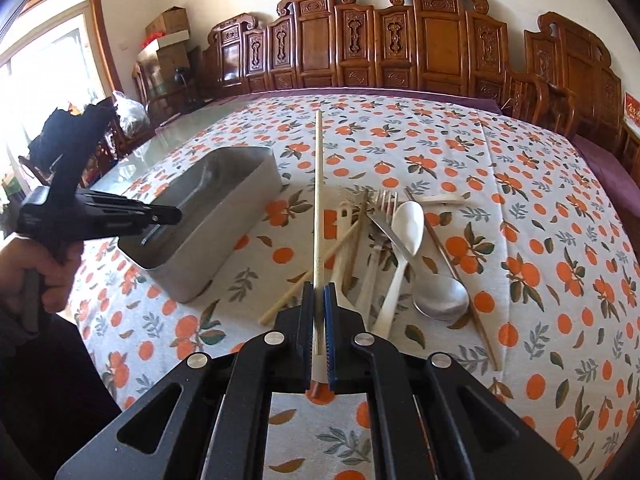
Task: Organize utensils
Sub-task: 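Carry the metal spoon into the grey tray and open the left gripper while the right lifts the chopstick, then lower the wooden chopstick into the grey tray and open the right gripper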
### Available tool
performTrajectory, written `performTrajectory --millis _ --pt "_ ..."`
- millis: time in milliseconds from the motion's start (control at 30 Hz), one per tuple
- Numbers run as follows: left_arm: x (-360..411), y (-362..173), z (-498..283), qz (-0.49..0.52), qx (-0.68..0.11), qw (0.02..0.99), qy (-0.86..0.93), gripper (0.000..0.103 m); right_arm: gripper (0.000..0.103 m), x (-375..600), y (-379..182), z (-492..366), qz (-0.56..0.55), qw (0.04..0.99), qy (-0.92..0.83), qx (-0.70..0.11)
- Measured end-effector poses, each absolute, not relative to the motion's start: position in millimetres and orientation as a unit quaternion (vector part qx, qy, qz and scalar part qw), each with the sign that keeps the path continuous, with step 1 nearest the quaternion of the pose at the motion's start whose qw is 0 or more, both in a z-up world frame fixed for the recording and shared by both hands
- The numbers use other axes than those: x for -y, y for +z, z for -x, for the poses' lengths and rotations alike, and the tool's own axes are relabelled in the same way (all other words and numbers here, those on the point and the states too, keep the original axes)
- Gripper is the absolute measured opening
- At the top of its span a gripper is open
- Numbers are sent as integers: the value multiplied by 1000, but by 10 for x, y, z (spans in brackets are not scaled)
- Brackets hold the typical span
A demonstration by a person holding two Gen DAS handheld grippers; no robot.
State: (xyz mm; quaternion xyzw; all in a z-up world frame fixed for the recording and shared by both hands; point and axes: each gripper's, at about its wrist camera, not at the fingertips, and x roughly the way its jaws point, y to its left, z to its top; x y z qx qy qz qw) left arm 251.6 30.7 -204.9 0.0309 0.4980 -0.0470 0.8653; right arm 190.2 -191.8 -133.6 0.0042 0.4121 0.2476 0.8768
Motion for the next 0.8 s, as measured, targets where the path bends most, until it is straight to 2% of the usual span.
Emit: performTrajectory --millis 433,800 --pt "-277 -2192 -2610 -35 -516 855 -47 1 6 1679 -1139 -1831 -14 873 271 -406" --pt "-462 -1892 -2511 0 -473 880 -51 1 6 1384 -1085 -1897 -3 865 278 -418"
